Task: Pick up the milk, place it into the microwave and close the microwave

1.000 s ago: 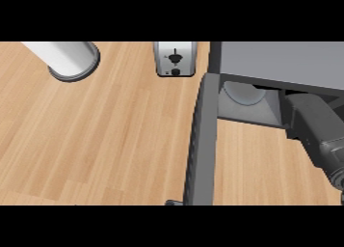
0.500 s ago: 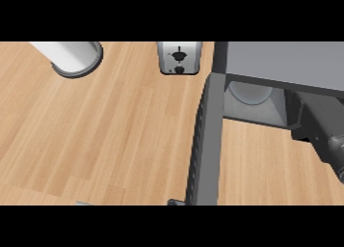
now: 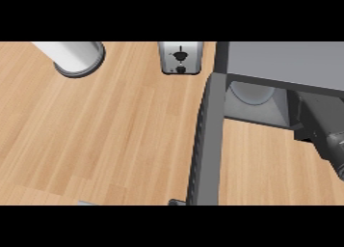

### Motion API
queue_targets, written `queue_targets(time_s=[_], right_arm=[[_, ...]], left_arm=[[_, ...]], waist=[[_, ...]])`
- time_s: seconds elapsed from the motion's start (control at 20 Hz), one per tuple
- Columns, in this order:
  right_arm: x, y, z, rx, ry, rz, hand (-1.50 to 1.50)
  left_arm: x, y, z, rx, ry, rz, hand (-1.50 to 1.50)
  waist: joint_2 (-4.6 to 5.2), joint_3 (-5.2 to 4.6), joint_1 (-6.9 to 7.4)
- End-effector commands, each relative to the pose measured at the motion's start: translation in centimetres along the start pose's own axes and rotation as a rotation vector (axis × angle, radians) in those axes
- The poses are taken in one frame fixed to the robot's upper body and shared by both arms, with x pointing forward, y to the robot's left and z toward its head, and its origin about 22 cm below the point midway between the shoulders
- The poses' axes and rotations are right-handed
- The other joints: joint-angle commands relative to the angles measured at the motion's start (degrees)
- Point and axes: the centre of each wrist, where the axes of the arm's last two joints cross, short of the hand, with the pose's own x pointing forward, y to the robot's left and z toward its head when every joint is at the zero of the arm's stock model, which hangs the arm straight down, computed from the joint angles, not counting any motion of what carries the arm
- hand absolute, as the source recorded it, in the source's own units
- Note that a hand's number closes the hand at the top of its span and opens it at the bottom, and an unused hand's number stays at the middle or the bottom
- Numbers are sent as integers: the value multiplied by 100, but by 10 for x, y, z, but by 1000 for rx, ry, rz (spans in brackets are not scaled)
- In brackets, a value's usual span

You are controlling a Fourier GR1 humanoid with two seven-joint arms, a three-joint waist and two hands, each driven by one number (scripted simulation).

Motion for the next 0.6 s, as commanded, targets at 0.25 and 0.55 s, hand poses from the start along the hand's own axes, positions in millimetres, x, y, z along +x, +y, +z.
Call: queue_targets(time_s=[0.25, 0.55], right_arm=[[46, 50, -16, 46, 14, 66, -150], [67, 60, -25, 38, -24, 54, -150]], left_arm=[[-7, 1, -13, -29, -2, 9, -150], [-16, 3, -13, -46, 53, 19, -150]], waist=[[-79, -102, 157], [-123, -110, 142]])
